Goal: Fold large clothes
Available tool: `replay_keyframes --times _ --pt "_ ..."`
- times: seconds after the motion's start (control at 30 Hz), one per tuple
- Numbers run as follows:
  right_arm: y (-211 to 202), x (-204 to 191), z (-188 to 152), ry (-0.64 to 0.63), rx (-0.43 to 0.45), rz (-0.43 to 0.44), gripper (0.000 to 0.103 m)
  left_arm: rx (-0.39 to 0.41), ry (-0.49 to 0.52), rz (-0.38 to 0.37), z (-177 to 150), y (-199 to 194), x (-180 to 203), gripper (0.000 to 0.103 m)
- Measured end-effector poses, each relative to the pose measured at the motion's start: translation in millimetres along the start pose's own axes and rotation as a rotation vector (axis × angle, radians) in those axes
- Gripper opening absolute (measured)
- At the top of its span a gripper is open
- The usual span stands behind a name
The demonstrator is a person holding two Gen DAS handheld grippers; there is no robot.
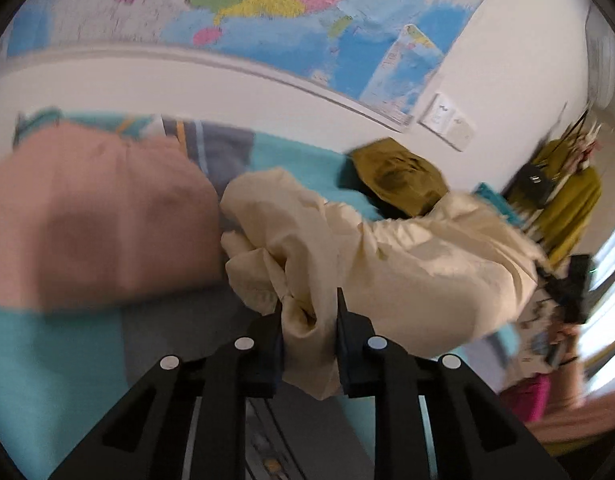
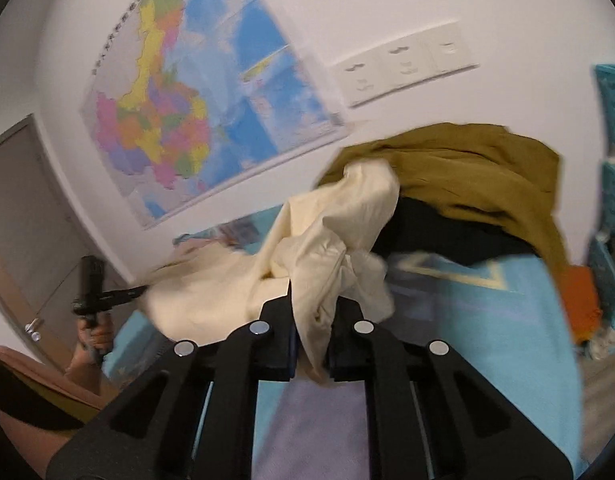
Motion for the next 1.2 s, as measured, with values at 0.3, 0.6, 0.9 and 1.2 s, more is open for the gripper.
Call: replay_keyframes --times 0.3,0.6,0.9,1.2 --pt "30.6 69.6 -67.8 0.22 -0.179 -0.181 0.034 -0.117 -0.019 0.169 -30.1 37.7 -19.2 0.058" --pt "28.1 -1.0 -13.7 -0.086 -0.024 -0.381 0.062 0.05 0.252 0.225 17.8 12.8 51.7 0.075" --pt "151.5 -53.2 -17.9 -0.262 -0.246 -0.208 0.063 -0.186 0.343 0.197 11.5 114.2 78.8 0.075" --pt "204.1 -45.3 -32.6 -0.288 -0.349 -0.243 0.006 -0.197 0.316 0.213 21.9 147.1 71.8 0.008"
Point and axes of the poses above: each gripper's, at about its wrist camera, not at the fingertips, and y roughly the way its jaws point, x to its right, z to its top, the point moved 4 cm from there along y, roughly the way its jaws point, and after that the axes turned 2 degrees about z, right-handed, at the moved point
